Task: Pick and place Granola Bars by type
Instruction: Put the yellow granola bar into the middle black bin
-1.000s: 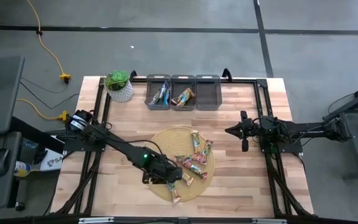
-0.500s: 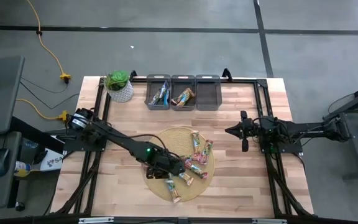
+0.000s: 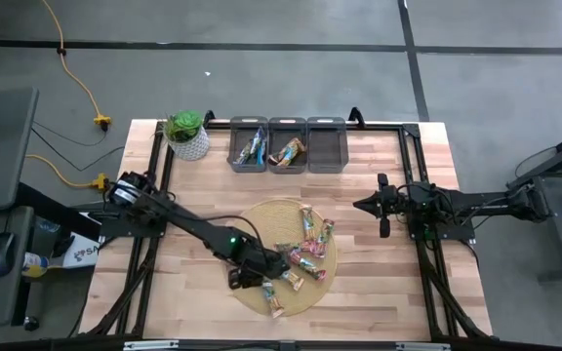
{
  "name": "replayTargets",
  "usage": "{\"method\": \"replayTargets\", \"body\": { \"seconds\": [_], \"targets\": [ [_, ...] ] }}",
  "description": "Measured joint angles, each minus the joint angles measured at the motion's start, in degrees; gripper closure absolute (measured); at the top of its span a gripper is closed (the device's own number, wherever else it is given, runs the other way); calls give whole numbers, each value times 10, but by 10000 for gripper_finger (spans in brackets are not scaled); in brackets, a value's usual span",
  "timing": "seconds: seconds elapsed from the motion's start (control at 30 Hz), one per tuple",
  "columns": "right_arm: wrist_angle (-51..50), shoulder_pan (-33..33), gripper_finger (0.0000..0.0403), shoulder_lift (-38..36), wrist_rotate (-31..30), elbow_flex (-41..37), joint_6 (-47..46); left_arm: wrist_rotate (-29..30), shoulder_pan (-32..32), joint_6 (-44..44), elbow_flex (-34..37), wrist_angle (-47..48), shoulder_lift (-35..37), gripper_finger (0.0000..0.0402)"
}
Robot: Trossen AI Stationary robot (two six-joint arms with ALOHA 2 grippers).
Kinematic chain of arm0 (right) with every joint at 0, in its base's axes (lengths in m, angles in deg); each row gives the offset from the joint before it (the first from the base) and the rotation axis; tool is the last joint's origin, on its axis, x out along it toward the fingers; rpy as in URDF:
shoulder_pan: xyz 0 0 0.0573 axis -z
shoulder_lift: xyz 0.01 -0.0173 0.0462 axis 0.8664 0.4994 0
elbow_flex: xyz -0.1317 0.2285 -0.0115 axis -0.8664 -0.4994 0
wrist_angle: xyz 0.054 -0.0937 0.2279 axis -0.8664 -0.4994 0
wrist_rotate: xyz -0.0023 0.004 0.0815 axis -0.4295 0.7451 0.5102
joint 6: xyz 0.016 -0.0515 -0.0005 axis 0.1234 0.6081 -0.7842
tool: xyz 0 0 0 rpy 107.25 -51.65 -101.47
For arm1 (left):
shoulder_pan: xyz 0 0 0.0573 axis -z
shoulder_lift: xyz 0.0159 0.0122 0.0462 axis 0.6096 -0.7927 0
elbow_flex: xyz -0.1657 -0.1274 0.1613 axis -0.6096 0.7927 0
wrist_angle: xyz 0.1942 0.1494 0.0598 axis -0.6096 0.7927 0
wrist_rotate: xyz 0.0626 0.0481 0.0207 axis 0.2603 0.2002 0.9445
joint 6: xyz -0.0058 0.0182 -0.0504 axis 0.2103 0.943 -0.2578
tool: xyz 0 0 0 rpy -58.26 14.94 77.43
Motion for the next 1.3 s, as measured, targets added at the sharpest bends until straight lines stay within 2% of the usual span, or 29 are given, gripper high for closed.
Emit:
{"method": "replayTargets", "body": {
  "seconds": [0.13,0.33,0.7,1.3],
  "targets": [
    [2,0,403,0,0,0,0,-31,14,-32,0,23,0,122],
    [2,0,403,0,0,0,0,-15,9,-51,0,31,0,122],
    [1,0,403,2,0,0,0,-25,6,-74,0,14,-36,122],
    [-2,0,403,5,0,0,0,-29,2,-83,-3,33,-46,122]
  ]
}}
